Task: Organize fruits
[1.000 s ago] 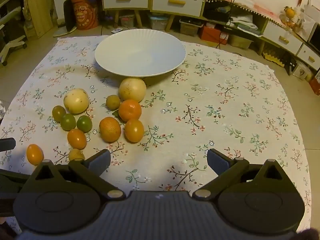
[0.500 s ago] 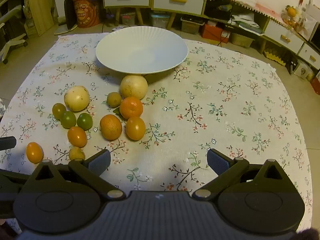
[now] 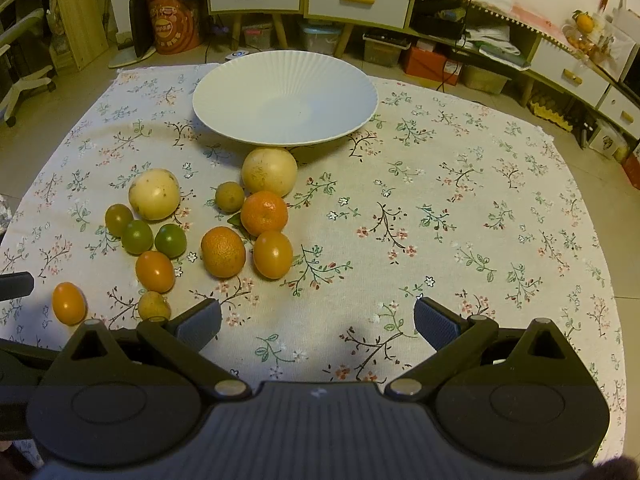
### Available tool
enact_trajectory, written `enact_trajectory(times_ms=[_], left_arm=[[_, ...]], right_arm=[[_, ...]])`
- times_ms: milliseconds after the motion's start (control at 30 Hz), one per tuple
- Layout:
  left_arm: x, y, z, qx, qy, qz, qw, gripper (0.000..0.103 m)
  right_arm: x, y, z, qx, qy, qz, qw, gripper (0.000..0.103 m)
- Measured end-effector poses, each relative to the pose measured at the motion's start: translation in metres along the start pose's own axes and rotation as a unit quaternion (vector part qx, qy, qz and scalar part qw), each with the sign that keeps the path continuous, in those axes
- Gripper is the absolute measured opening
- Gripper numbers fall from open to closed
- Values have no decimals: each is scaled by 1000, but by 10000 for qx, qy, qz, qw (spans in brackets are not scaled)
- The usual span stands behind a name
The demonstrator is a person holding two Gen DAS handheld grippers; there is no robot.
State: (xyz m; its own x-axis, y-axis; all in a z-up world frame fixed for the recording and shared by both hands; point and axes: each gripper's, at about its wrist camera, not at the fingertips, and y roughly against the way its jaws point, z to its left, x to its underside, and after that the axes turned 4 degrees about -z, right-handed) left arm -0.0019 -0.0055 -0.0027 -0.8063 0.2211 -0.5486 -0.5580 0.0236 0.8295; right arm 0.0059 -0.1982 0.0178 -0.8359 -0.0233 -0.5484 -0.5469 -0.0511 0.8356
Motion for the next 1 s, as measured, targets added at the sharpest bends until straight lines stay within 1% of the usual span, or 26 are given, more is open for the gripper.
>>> enact_trajectory(times_ms=[1000], left_arm=[[0, 0, 0, 10, 2, 6, 10000, 92]], right_arm=[[2, -1, 2, -28, 17, 25, 10000, 103]])
